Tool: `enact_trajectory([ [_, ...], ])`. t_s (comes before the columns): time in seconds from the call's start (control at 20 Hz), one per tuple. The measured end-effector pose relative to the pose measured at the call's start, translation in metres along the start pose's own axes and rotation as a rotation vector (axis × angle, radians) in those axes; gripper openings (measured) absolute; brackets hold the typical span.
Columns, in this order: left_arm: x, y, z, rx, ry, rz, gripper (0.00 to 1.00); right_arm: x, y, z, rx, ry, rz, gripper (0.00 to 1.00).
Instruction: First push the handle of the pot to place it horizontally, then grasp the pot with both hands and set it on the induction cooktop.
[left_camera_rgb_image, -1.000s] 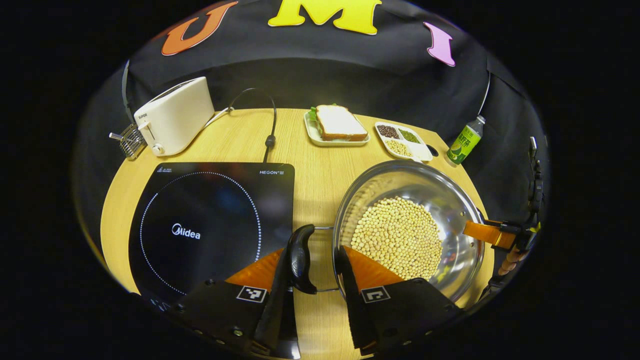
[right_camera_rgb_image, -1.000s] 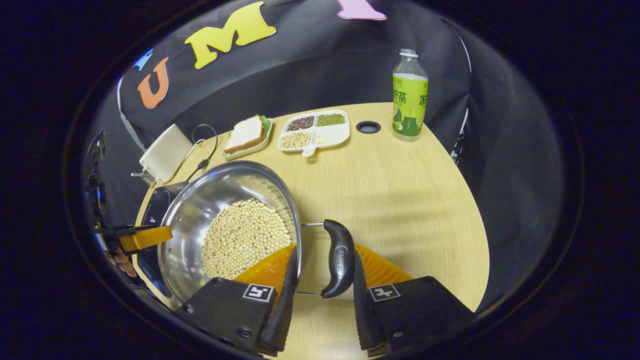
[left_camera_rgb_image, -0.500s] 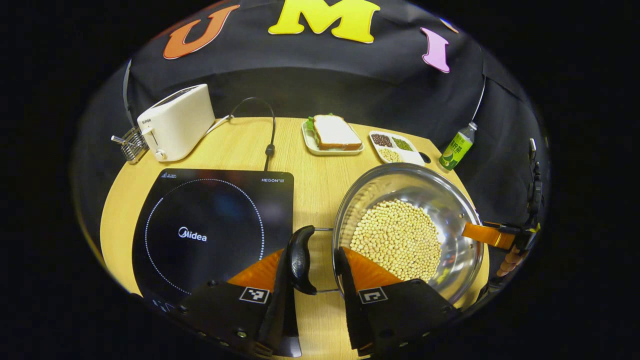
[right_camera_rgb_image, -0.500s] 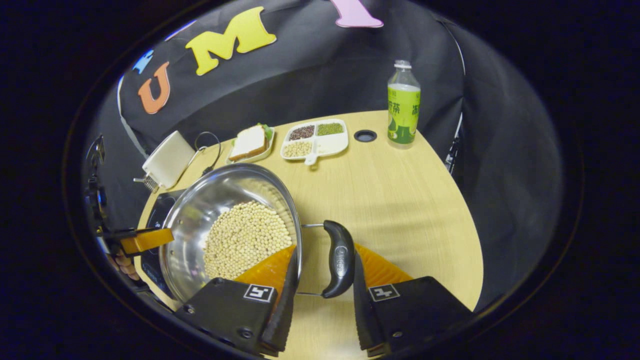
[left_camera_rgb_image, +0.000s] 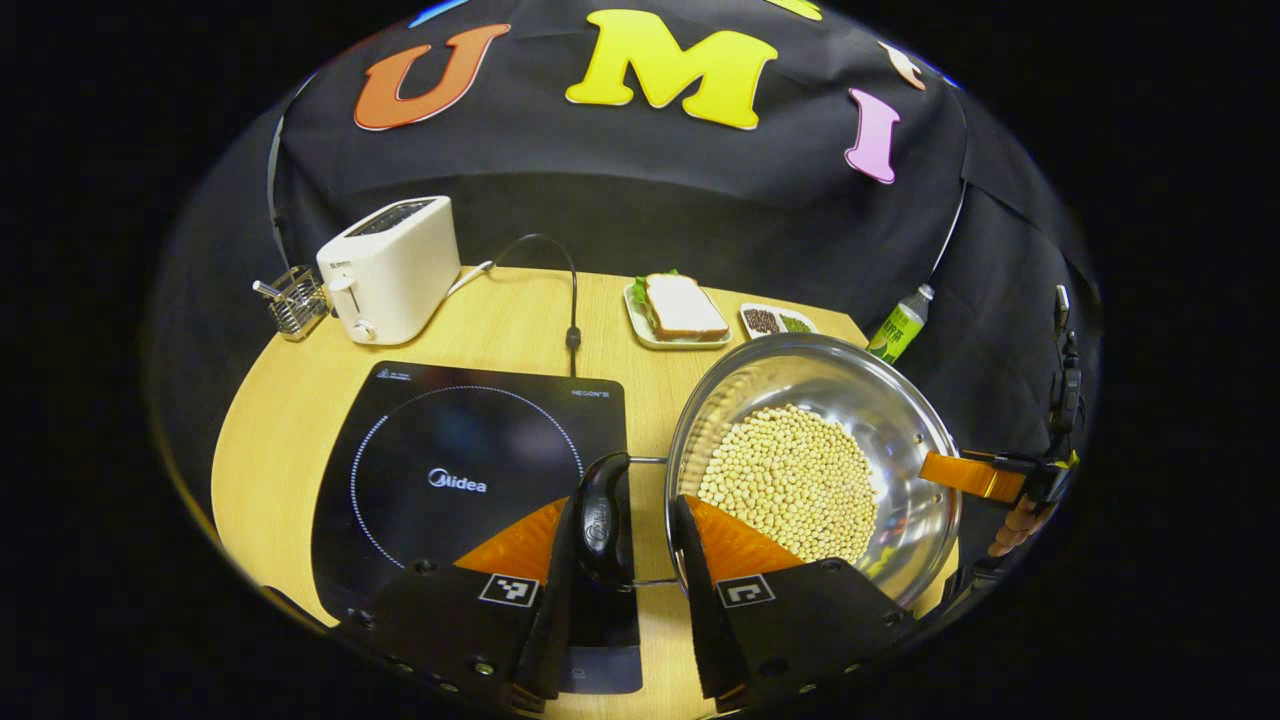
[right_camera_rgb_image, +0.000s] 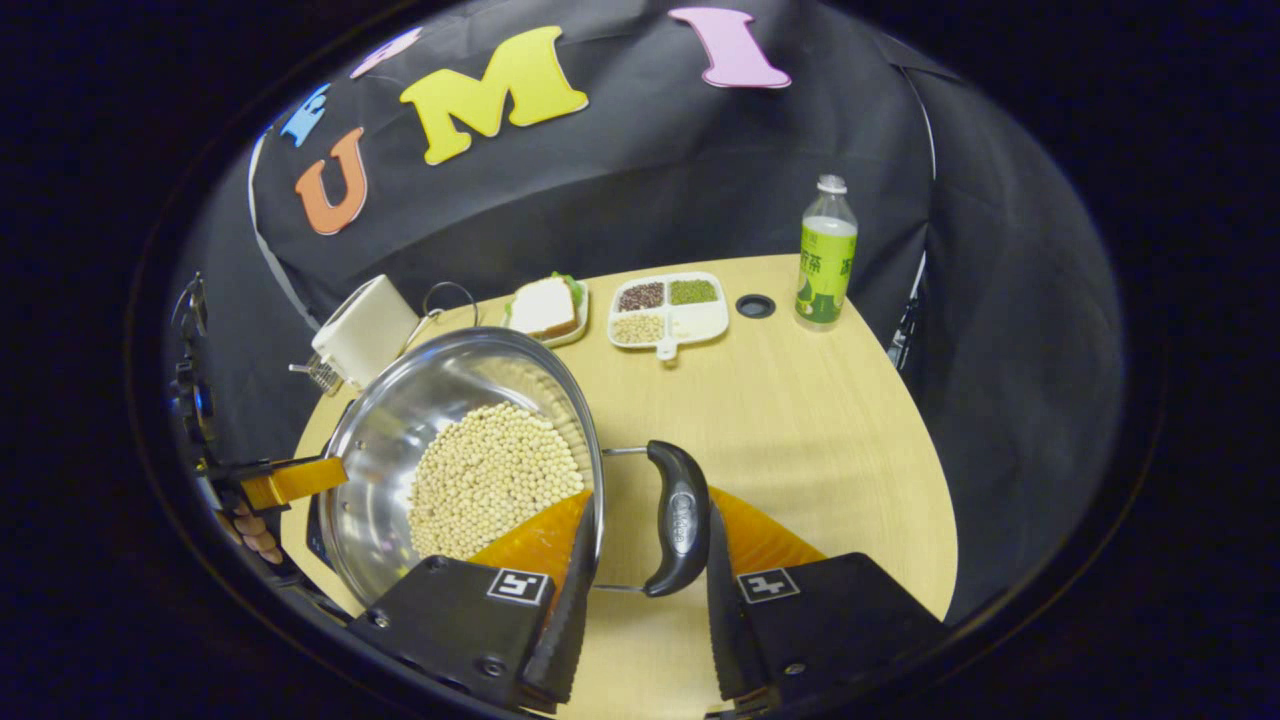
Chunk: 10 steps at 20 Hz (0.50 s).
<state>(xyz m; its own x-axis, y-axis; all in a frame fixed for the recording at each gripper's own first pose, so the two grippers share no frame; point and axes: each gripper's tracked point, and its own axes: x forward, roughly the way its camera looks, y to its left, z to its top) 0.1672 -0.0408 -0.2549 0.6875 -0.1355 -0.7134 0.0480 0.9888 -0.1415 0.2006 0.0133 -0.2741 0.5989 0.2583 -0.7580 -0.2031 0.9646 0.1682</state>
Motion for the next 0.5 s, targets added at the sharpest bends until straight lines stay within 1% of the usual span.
enact_trajectory([
  [0.2,-0.028,0.025,0.017,-0.006,-0.035,0.005,0.49,-0.018,0.037,0.012,-0.012,-0.021,0.011,0.53],
  [0.3,-0.039,0.04,0.025,-0.012,-0.054,0.008,0.49,-0.022,0.058,0.018,-0.02,-0.033,0.021,0.55],
  [0.4,-0.051,0.055,0.031,-0.018,-0.068,0.014,0.49,-0.024,0.077,0.021,-0.029,-0.038,0.034,0.53],
  [0.45,-0.055,0.064,0.033,-0.023,-0.074,0.019,0.49,-0.025,0.087,0.024,-0.029,-0.039,0.041,0.55],
  [0.5,-0.06,0.073,0.036,-0.029,-0.084,0.025,0.49,-0.023,0.098,0.026,-0.033,-0.038,0.048,0.53],
])
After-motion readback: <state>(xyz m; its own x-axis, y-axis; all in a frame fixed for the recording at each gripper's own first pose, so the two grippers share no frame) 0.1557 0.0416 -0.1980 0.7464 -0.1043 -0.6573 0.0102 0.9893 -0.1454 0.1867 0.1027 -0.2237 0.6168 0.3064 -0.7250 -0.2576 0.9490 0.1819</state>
